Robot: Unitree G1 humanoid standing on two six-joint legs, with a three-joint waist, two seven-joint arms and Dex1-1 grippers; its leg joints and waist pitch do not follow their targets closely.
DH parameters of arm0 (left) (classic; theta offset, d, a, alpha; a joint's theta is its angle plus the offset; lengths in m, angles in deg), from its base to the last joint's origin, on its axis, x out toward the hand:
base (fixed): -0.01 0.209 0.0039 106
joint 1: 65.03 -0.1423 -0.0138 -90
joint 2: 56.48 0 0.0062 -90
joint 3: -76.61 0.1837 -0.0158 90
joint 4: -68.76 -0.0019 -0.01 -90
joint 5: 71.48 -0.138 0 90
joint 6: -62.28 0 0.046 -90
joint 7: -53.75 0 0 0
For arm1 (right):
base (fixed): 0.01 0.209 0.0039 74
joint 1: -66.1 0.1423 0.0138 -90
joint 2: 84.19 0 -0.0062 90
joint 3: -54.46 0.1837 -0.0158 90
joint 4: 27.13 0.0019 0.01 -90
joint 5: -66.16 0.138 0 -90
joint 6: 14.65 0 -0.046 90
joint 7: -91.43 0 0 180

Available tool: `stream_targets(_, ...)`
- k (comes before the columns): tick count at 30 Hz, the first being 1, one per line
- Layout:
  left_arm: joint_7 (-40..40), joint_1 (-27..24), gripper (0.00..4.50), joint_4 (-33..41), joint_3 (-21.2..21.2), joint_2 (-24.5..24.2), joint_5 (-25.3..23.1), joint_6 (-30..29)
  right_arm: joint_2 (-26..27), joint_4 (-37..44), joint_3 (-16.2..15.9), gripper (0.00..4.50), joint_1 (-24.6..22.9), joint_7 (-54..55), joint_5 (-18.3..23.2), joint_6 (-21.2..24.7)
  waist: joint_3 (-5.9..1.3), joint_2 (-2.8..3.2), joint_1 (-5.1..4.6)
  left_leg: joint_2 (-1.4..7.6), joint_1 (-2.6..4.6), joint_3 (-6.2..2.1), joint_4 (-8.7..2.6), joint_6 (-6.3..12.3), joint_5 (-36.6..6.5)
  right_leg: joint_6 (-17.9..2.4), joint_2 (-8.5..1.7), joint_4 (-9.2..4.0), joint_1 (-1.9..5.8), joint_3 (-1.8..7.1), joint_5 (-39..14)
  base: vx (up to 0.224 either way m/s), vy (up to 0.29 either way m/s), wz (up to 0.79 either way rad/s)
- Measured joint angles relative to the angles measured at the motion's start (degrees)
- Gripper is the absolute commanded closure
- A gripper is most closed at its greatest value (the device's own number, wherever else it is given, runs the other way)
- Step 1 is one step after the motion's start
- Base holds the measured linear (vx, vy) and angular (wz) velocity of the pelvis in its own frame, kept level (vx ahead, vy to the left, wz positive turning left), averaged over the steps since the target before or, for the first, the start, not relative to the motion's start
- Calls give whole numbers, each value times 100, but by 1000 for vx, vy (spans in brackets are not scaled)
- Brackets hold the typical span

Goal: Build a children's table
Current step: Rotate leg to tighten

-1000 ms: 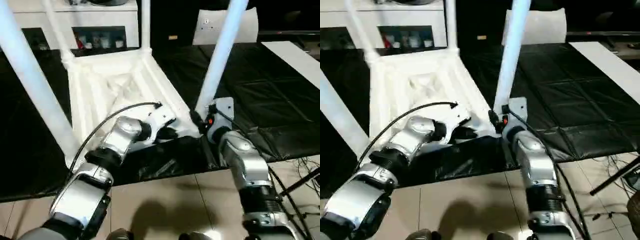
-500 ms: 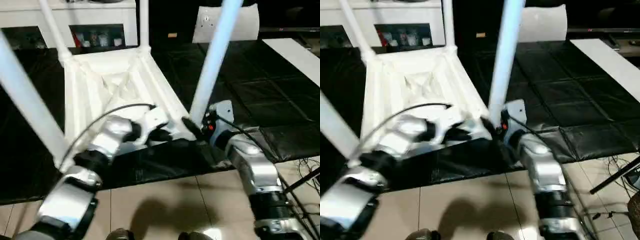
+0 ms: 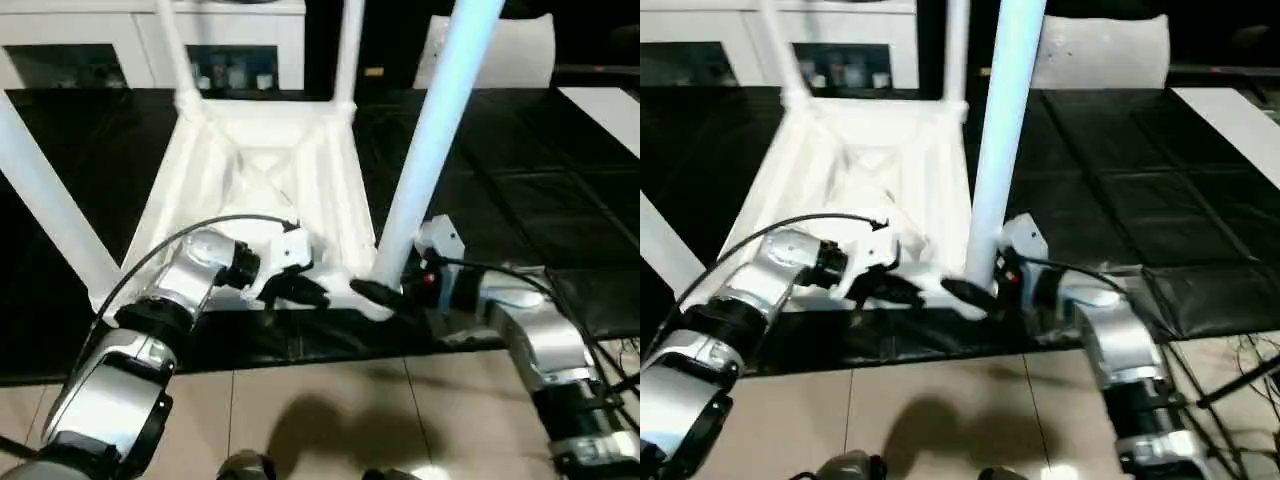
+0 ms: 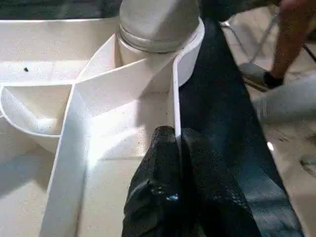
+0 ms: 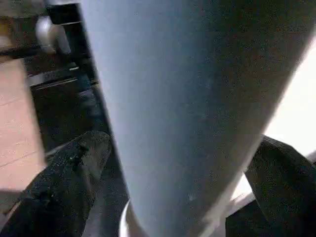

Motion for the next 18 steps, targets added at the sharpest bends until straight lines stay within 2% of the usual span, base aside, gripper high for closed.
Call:
stream_targets(7,-465,46,450,-65,74,-195,1,228,-231,-9,-130,57,127,-864,245,36,1,-3,42,2,0,0,0,0,0,0,0,1,0,-1,0,0,0,0)
stream_targets(9,-578,61,450,-85,112,-215,1,285,-251,-39,-179,84,165,-986,261,47,1,-3,69,2,0,0,1,0,0,0,0,1,0,-1,0,0,0,0)
stream_targets(13,-749,97,450,-151,156,-216,0,407,-289,-100,-252,107,220,-1150,309,52,2,-4,128,2,1,0,2,0,0,0,0,2,0,-1,0,0,0,0)
stream_targets(14,-774,106,450,-175,162,-215,1,438,-292,-136,-252,127,228,-1175,334,52,2,-4,136,2,1,1,2,0,0,0,0,2,1,-1,0,0,0,0)
stream_targets(18,-802,147,450,-241,181,-211,-2,489,-300,-167,-273,159,227,-1294,376,61,2,-4,141,2,1,1,2,0,0,0,0,2,1,-1,0,0,0,0)
